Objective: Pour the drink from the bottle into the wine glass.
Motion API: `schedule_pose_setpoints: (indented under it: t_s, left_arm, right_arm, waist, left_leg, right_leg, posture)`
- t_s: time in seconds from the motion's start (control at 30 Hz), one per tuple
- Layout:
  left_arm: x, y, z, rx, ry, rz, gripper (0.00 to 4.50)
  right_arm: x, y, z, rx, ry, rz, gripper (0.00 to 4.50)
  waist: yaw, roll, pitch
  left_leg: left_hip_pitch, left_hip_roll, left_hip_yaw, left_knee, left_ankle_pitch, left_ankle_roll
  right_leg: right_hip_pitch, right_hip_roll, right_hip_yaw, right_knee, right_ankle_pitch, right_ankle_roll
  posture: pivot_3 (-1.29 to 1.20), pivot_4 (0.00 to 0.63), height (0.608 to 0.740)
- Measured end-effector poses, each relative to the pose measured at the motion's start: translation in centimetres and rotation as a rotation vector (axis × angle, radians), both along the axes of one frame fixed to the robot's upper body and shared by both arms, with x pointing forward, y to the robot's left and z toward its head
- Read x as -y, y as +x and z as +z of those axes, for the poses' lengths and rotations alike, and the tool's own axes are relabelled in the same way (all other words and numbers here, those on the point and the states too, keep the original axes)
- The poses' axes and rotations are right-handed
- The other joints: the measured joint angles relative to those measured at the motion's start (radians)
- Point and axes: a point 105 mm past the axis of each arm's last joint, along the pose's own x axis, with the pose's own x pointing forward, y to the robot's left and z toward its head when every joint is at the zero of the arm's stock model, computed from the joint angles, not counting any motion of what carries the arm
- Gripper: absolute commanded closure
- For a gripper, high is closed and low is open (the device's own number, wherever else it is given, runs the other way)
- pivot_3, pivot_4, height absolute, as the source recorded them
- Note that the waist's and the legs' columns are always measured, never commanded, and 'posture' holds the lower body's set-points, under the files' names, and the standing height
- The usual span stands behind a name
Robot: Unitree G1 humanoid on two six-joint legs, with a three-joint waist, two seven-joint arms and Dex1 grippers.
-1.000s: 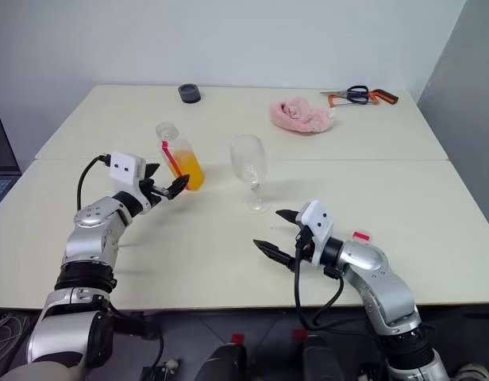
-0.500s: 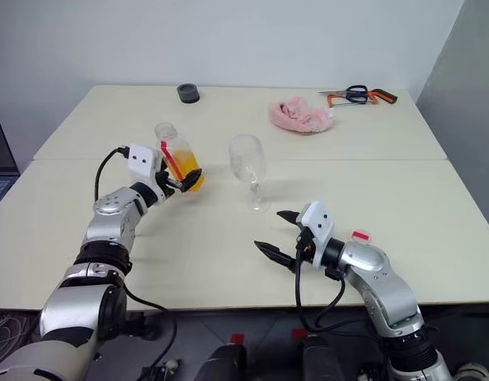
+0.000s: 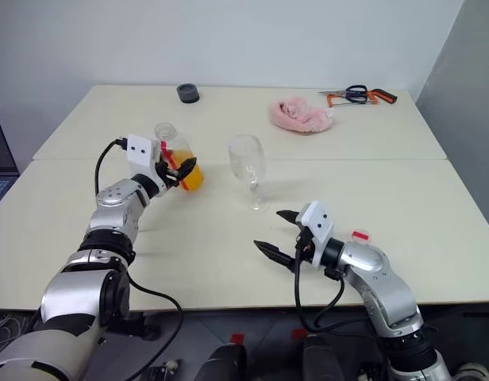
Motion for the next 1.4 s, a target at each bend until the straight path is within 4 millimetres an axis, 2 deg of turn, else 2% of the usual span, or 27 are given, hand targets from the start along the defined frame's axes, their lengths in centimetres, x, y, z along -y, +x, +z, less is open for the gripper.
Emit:
schedule_pose_setpoints:
  t_s: [0.07, 0.1, 0.47, 0.93, 1.07, 1.2, 1.4]
  left_arm:
    - [0.1, 0.0, 0.0, -0.001, -0.002, -0.002, 2.67]
    - [0.1, 0.0, 0.0, -0.002, -0.003, -0.002, 2.75]
    - [0.2, 0.1, 0.0, -0.002, -0.007, -0.005, 2.77]
    - [0.2, 0.1, 0.0, -0.002, -0.009, -0.004, 2.77]
    - [0.6, 0.2, 0.2, 0.003, 0.027, -0.015, 2.77]
    - [2.3, 0.4, 2.1, 0.066, 0.117, -0.085, 2.77]
    - [5.5, 0.3, 7.0, 0.239, 0.272, -0.211, 2.77]
  right_arm:
    - [0.0, 0.0, 0.0, 0.004, 0.002, 0.000, 0.00]
    - [0.0, 0.0, 0.1, 0.009, 0.005, 0.000, 0.00]
    - [-0.6, 0.0, 3.1, 0.153, 0.076, -0.028, 0.00]
    - [-0.3, 0.2, 3.4, 0.168, 0.082, -0.050, 0.00]
    - [-0.3, 0.0, 4.1, 0.185, 0.089, -0.041, 0.00]
    - [-0.1, 0.0, 5.1, 0.204, 0.104, -0.048, 0.00]
    - [0.5, 0.6, 6.0, 0.222, 0.112, -0.100, 0.00]
  waist:
    - [0.000, 0.000, 0.000]
    - [0.000, 0.000, 0.000]
    - [0.000, 0.000, 0.000]
    - [0.000, 0.000, 0.000]
    - [0.000, 0.000, 0.000]
    - [0.000, -0.001, 0.000]
    - [0.000, -0.001, 0.000]
  left_leg:
    - [0.000, 0.000, 0.000, 0.000, 0.000, 0.000]
    - [0.000, 0.000, 0.000, 0.000, 0.000, 0.000]
    - [0.000, 0.000, 0.000, 0.000, 0.000, 0.000]
    - [0.000, 0.000, 0.000, 0.001, 0.000, 0.000]
    - [0.000, 0.000, 0.000, 0.001, 0.000, 0.000]
    - [-0.001, 0.000, 0.000, 0.001, 0.000, 0.000]
    - [-0.001, 0.000, 0.000, 0.001, 0.000, 0.000]
  right_leg:
    - [0.000, 0.000, 0.000, 0.000, 0.000, 0.000]
    - [0.000, 0.000, 0.000, 0.000, 0.000, 0.000]
    - [0.000, 0.000, 0.000, 0.000, 0.000, 0.000]
    - [0.000, 0.000, 0.000, 0.001, 0.000, 0.000]
    - [0.000, 0.000, 0.000, 0.001, 0.000, 0.000]
    - [0.000, 0.000, 0.000, 0.001, 0.000, 0.000]
    - [-0.001, 0.000, 0.001, 0.001, 0.000, 0.000]
  posture:
    - [0.00, 0.150, 0.740]
    - [0.00, 0.150, 0.740]
    - [0.00, 0.150, 0.740]
    - [0.00, 0.150, 0.740]
    - [0.00, 0.150, 0.740]
    - [0.00, 0.150, 0.740]
    - [0.00, 0.150, 0.740]
